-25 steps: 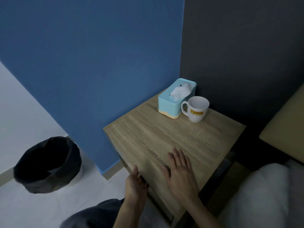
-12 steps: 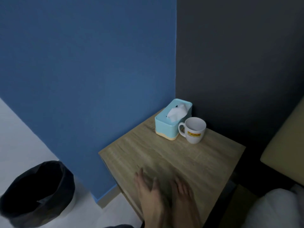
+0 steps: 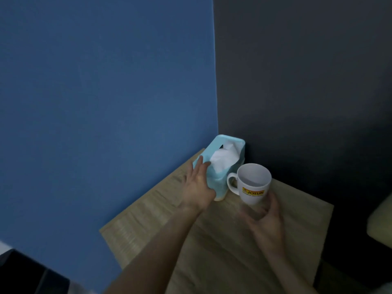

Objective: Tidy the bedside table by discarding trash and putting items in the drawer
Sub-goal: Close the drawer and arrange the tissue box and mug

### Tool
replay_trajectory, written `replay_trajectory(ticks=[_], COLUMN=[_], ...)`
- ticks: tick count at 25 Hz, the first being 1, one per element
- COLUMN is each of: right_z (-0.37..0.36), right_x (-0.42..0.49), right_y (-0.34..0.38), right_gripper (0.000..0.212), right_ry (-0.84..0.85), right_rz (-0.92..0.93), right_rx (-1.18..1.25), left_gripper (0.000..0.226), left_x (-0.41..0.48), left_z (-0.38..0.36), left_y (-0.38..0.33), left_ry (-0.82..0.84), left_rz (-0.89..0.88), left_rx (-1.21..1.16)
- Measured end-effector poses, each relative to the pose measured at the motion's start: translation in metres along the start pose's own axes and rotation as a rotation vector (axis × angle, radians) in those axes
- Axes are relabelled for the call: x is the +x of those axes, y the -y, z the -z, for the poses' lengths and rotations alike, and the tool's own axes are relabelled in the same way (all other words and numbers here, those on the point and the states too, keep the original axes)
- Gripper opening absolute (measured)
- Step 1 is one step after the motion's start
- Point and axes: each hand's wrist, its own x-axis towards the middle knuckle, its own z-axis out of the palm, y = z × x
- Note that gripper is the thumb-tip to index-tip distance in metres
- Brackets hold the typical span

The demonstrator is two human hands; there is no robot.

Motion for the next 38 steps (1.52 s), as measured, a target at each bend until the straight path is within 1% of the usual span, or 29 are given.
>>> replay_trajectory(ticks=[2, 4, 5, 6, 8, 10, 14, 17, 19, 20, 22, 23, 25, 29, 34, 38], right_z=[-0.011, -0.017, -0.019, -0.021, -0.022, -0.023, -0.022, -0.021, -0.020, -0.020, -0.020, -0.020, -0.020, -0.020, -0.025, -0.026], right_x=[0.025, 0.042, 0.047, 0.050, 0.051, 0.048, 0.046, 0.044, 0.044, 0.043, 0.040, 0.039, 0.039, 0.040, 0.039, 0.040], right_y=[-0.002, -0.003, -0.006, -0.008, -0.013, -0.016, -0.017, -0.017, -0.014, -0.013, -0.011, -0.011, -0.012, -0.014, -0.012, -0.010], right_gripper=[0.110, 0.106, 0.101, 0.095, 0.090, 0.088, 0.089, 0.090, 0.089, 0.089, 0.088, 0.089, 0.093, 0.096, 0.095, 0.097], right_ry=[0.002, -0.031, -0.048, -0.068, -0.107, -0.157, -0.333, -0.385, -0.397, -0.403, -0.420, -0.429, -0.454, -0.444, -0.462, -0.474], right_rz=[0.010, 0.044, 0.073, 0.102, 0.113, 0.122, 0.112, 0.089, 0.076, 0.072, 0.072, 0.071, 0.059, 0.052, -0.035, -0.036], right_rx=[0.015, 0.025, 0.020, 0.005, -0.009, -0.003, -0.042, -0.050, -0.035, -0.027, -0.018, -0.006, 0.021, 0.040, 0.060, 0.075], left_gripper=[0.075, 0.071, 0.070, 0.070, 0.069, 0.066, 0.065, 0.068, 0.069, 0.072, 0.081, 0.082, 0.080, 0.080, 0.079, 0.078], left_x=[0.031, 0.052, 0.058, 0.061, 0.061, 0.058, 0.047, 0.045, 0.050, 0.053, 0.057, 0.059, 0.062, 0.070, 0.082, 0.087], left_z=[-0.001, -0.005, -0.009, -0.012, -0.019, -0.022, -0.027, -0.026, -0.024, -0.024, -0.026, -0.026, -0.026, -0.028, -0.042, -0.046], left_y=[0.010, 0.024, 0.033, 0.042, 0.052, 0.052, 0.038, 0.026, 0.015, 0.011, 0.009, 0.011, 0.016, 0.018, 0.008, -0.006], left_ry=[0.105, 0.195, 0.199, 0.171, 0.080, 0.006, -0.081, -0.099, -0.035, 0.028, 0.166, 0.213, 0.256, 0.248, 0.185, 0.147], left_rz=[-0.023, -0.055, -0.093, -0.131, -0.173, -0.156, -0.101, -0.102, -0.113, -0.109, -0.082, -0.079, -0.117, -0.173, -0.173, -0.152], left_rx=[0.170, 0.315, 0.389, 0.446, 0.473, 0.483, 0.572, 0.633, 0.696, 0.693, 0.591, 0.532, 0.509, 0.558, 0.561, 0.566])
